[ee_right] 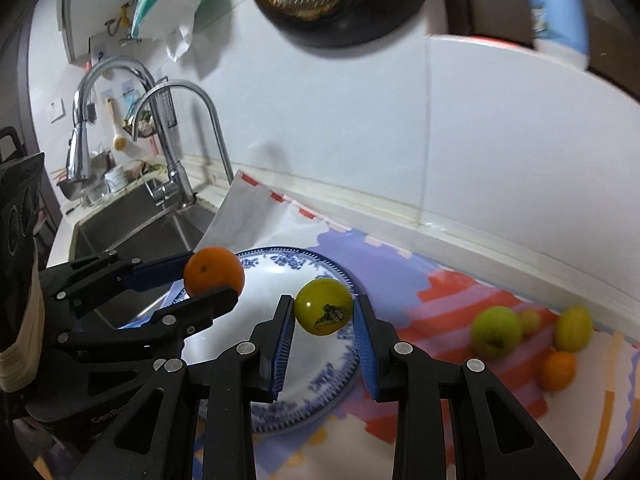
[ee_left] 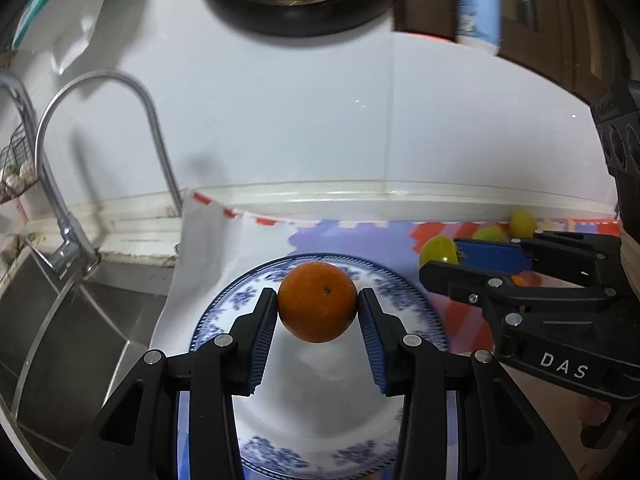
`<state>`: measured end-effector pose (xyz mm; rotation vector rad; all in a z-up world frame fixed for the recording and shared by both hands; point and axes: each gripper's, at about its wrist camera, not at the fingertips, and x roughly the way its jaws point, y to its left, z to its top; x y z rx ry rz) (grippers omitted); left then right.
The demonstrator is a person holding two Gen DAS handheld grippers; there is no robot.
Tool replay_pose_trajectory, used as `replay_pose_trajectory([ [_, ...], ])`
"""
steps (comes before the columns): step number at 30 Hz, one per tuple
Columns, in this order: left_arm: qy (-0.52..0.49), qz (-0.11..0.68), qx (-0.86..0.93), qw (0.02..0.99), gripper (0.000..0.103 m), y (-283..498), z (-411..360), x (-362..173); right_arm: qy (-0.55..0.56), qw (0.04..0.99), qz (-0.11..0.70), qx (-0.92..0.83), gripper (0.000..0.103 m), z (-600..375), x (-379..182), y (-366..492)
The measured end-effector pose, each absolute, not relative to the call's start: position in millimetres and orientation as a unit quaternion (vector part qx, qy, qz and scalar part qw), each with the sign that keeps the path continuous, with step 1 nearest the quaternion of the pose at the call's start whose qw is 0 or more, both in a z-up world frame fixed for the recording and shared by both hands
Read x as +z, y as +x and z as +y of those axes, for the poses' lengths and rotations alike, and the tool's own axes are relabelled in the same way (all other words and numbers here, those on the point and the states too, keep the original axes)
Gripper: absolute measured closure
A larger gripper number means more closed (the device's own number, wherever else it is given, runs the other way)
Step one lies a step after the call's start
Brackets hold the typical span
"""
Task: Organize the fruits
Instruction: 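Carry the orange with left tool and green fruit with right tool over the plate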
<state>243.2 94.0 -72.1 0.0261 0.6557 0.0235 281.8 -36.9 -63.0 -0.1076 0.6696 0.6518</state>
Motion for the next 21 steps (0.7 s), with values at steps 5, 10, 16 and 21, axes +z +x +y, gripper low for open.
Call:
replay_pose_trajectory([
  [5,-0.013,0.344,0.031,0.938,0.062,256.0,118.6,-87.4,-0.06,0.874,0.354,0.326,0.072,-12.6,-84.3,299.7],
  [10,-0.022,0.369,0.038,0.929,0.062,267.0,129.5,-103.9,-0.065,0.861,0.381,0.332,0.072,5.4,-103.9,313.9],
  [16,-0.026,0.391,0.045,0.919,0.062,273.8,134.5,-121.8,-0.077,0.852,0.397,0.333,0.072,17.0,-116.5,319.8],
  [21,-0.026,0.399,0.048,0.915,0.062,274.3,134.1,-127.9,-0.083,0.847,0.406,0.333,0.072,19.6,-122.0,321.2],
])
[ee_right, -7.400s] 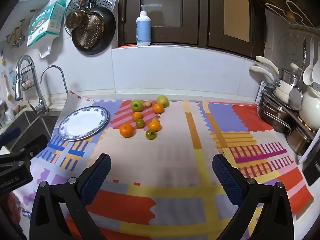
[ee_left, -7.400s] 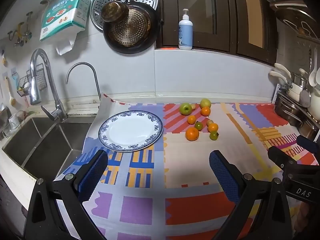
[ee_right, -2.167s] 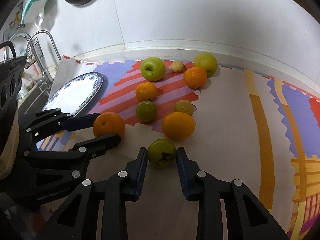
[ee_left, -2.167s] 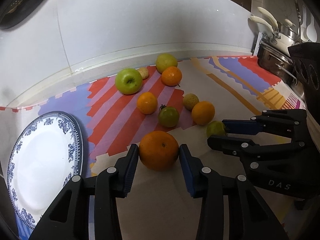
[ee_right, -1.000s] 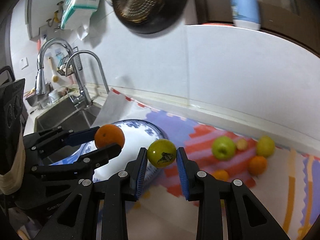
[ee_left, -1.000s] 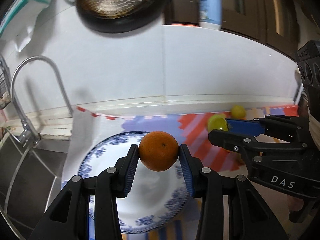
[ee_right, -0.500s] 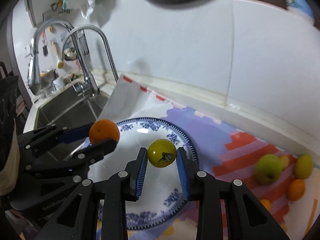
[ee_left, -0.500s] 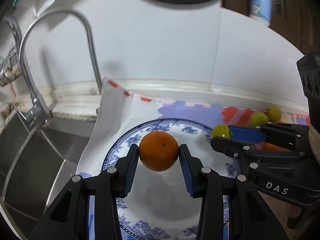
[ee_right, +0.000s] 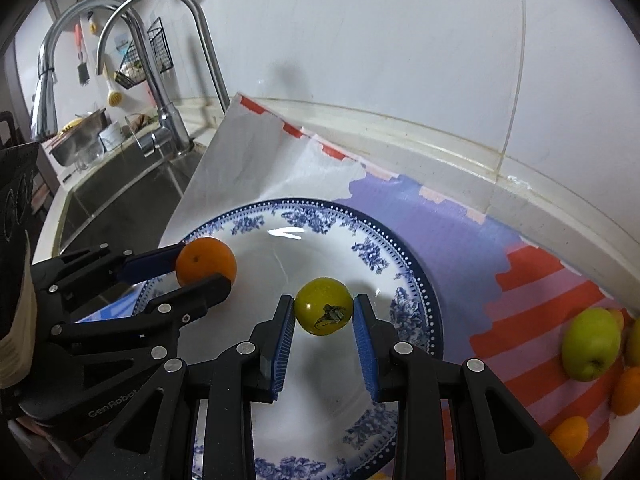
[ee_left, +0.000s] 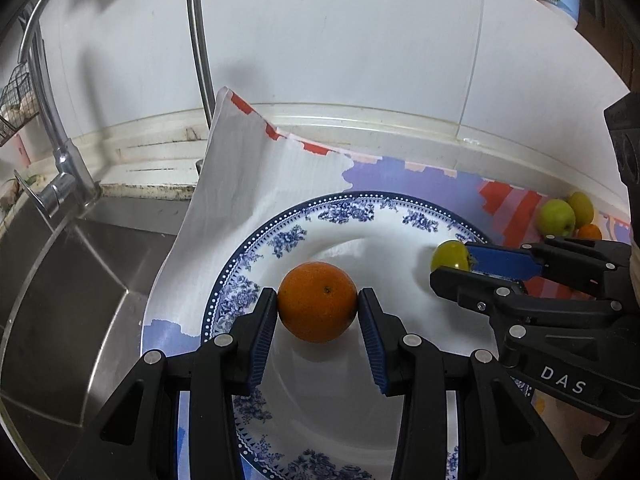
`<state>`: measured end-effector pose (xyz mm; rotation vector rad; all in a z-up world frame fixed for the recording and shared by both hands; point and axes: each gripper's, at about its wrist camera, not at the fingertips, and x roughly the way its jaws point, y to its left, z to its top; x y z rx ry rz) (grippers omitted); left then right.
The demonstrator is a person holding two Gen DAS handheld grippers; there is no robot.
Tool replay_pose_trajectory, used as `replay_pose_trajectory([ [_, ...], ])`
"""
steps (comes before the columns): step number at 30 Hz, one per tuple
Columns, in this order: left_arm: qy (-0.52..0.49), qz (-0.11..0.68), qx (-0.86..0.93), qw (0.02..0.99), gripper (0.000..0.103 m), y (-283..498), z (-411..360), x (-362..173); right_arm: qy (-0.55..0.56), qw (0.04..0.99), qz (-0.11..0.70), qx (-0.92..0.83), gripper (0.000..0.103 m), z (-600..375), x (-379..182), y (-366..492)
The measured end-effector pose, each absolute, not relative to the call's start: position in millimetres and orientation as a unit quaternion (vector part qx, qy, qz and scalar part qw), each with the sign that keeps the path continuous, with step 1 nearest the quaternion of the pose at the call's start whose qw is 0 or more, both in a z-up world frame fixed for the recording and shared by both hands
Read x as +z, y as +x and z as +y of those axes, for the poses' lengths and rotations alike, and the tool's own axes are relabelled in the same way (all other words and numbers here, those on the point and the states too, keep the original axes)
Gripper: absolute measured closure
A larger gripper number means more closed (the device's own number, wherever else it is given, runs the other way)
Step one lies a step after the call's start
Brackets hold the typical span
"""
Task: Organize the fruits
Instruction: 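Carry the orange with left tool and green fruit with right tool over the plate, then open left gripper to drop the orange while right gripper releases the green fruit, then withdraw both tools from the plate back toward the fruit pile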
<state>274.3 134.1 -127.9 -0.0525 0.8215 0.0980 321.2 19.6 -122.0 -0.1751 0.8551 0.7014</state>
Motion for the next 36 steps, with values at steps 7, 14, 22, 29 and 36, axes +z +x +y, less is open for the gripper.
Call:
replay_pose_trajectory([
  [7,-0.024,0.401,0.048,0.914,0.062,275.4,134.6,-130.2,-0.084,0.844,0.415,0.329,0.072,20.7,-127.8,324.5],
  [14,-0.021,0.385,0.056,0.921,0.051,272.7,134.1,-118.4,-0.076,0.848,0.408,0.329,0.063,17.9,-123.7,323.4],
  [22,-0.029,0.359,0.062,0.931,0.043,254.5,129.5,-90.4,-0.072,0.865,0.387,0.312,0.063,2.1,-103.2,307.9],
  [29,-0.026,0.324,0.049,0.945,0.033,224.2,112.7,-56.2,-0.058,0.884,0.361,0.292,0.058,-27.9,-75.4,280.7],
  [36,-0.025,0.288,0.023,0.957,0.022,195.1,86.2,-27.0,-0.042,0.912,0.32,0.254,0.041,-66.5,-40.4,246.8],
])
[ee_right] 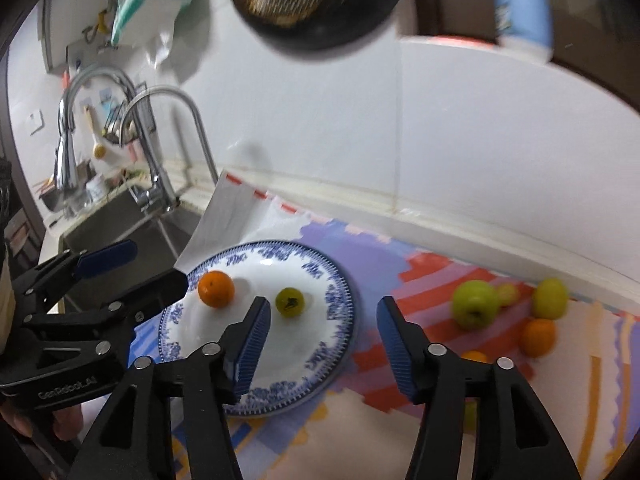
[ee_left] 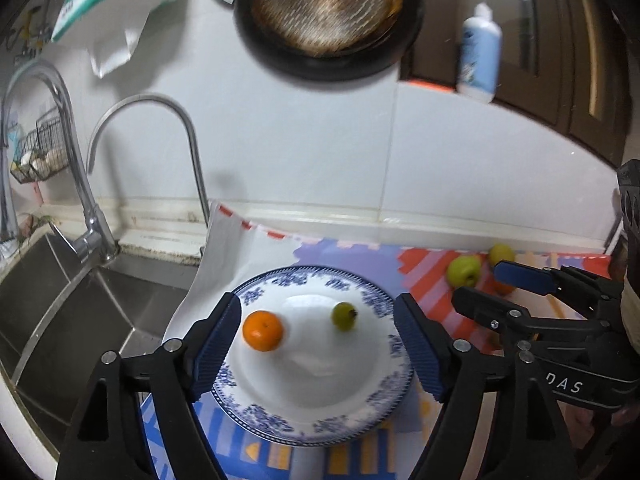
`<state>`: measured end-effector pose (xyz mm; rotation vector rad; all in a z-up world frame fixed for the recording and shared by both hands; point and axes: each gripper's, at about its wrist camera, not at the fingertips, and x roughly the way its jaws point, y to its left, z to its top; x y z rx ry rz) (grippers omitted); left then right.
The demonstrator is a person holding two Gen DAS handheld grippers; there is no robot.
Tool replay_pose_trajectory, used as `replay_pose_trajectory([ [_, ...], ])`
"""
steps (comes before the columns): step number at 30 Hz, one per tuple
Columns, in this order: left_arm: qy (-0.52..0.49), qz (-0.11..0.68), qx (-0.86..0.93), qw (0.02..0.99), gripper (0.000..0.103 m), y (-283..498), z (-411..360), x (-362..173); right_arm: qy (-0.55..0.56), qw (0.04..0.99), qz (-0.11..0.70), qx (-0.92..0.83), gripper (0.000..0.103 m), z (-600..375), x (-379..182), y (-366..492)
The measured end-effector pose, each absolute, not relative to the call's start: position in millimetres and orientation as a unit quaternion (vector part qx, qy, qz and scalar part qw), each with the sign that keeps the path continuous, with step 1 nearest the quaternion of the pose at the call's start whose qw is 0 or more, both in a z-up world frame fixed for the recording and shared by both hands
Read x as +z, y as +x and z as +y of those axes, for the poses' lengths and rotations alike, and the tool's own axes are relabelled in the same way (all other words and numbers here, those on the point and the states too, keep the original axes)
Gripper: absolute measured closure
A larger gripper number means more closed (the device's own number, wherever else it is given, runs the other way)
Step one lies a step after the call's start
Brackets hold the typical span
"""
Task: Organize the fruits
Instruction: 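Withdraw both tools from the plate back toward the fruit pile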
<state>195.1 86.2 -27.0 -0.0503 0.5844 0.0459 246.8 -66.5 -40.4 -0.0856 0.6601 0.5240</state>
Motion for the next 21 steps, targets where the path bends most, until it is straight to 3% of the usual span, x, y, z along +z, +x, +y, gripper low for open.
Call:
replay_pose_trajectory([
  [9,0.001,0.256,-0.005,0.967,0.013,159.2,49.4,-2.8,-0.024,0.931,0.293,0.218,0.036,-111.8,-10.4,208.0],
  [21,0.039,0.226,-0.049,0.972,0.01,141.3,-1.9,5.5,-0.018,0.953,0.258,0.158,0.031,-169.0,7.6,168.0],
])
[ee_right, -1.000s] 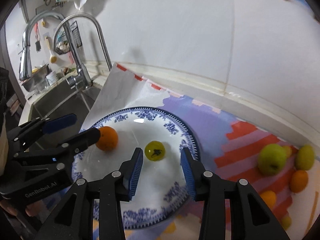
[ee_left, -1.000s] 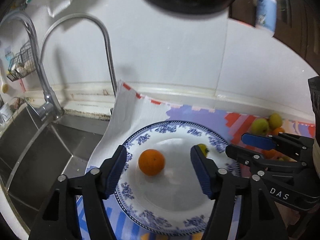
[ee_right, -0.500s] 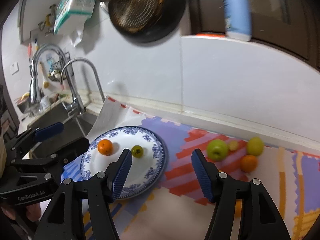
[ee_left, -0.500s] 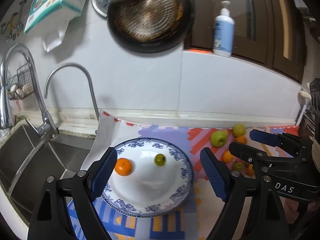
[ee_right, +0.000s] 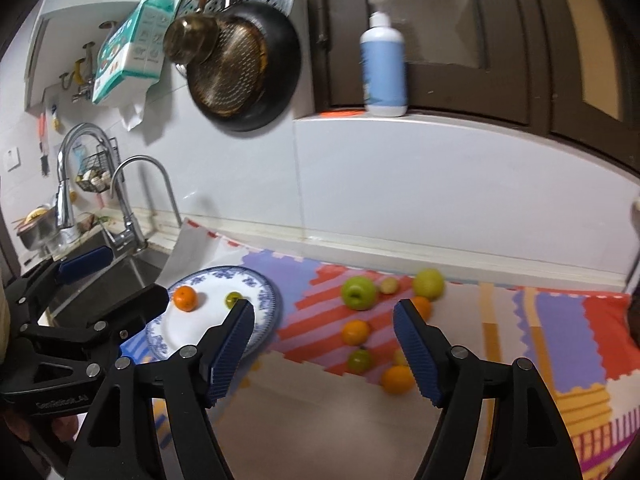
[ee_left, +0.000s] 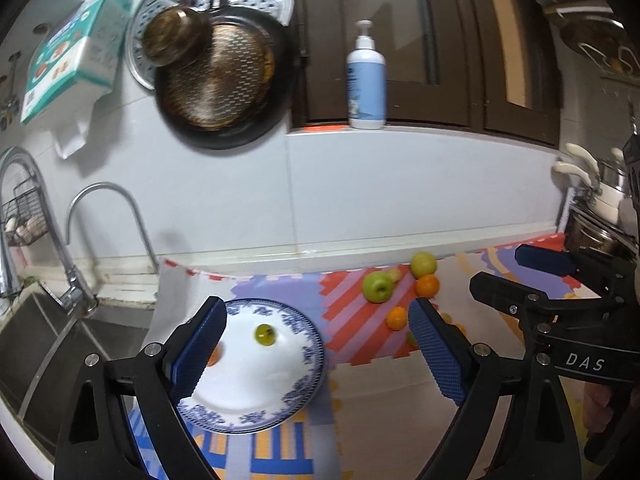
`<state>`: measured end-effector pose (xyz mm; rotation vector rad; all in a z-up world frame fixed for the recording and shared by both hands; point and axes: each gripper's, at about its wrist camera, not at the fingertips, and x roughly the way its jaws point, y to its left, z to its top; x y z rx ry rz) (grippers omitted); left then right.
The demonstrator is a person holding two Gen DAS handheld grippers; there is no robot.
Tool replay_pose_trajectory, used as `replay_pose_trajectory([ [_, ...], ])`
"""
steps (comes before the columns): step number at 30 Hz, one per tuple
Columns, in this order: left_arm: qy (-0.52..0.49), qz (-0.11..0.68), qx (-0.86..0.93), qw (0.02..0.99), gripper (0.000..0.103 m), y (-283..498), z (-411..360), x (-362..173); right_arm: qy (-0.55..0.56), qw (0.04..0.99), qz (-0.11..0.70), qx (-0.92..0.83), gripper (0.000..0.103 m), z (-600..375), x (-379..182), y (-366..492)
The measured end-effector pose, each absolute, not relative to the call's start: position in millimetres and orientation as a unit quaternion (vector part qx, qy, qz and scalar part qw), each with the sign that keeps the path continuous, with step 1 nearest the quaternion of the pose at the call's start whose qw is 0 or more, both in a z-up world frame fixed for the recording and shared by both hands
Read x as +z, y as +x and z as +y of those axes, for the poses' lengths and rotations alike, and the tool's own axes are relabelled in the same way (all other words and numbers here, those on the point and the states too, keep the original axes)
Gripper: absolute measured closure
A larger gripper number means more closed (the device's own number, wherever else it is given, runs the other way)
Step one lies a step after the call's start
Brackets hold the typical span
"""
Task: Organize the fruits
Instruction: 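Withdraw both tools from the plate back toward the fruit pile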
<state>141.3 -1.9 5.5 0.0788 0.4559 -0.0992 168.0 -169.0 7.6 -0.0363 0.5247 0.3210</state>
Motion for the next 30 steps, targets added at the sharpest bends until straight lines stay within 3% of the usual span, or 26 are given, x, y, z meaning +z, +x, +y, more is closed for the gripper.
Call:
replay_pose_trajectory([
  [15,0.092,0.233,-0.145,0.957,0.012,171.4,-54.6,-27.0,-0.024,0.951,0.292,0.1,0.031,-214.7,-18.7,173.2],
  [26,0.118,0.286,-0.206,0.928,0.035,212.0,-67.0,-73.8,-0.029,0.936,0.338,0.097,0.031,-216.3,-62.7,199.3],
  [30,0.119,0.309,-0.236,0.914,0.042,226.7,-69.2,-89.5,-0.038,0.93,0.351,0.106,0.037,-211.9,-76.3,209.8],
])
